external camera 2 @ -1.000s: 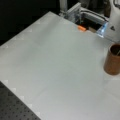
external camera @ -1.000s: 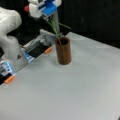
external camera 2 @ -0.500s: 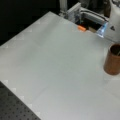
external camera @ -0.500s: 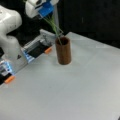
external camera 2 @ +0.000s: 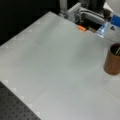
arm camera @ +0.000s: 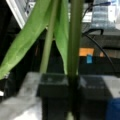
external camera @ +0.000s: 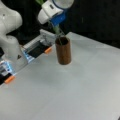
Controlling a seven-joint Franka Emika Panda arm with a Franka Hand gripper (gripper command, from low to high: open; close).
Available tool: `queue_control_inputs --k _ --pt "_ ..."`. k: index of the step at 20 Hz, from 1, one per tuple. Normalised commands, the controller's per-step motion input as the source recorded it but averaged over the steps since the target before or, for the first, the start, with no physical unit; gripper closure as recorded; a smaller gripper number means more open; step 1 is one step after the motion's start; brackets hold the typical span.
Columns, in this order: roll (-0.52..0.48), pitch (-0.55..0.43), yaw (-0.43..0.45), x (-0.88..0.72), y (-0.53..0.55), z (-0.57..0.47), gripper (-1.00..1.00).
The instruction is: Flower insertion into a vase
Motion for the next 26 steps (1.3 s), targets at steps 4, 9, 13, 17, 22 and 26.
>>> queue_control_inputs --k 4,9,13,17,22,26 --pt "-0.253 0.049 0.120 -0.23 0.05 0.12 1.00" --pt "-0.200 -0.080 0.102 -0.32 0.00 0.13 1.00" --pt "-0.136 -0.101 0.066 -0.39 -0.08 0.14 1.00" --pt "-0.146 -0.084 0.045 -0.38 -0.13 0.08 1.00" --pt "-0.151 -0.105 0.024 -0.26 -0.13 -0.09 1.00" --pt "-0.123 -0.143 0.015 -0.06 -0.12 -0.18 1.00"
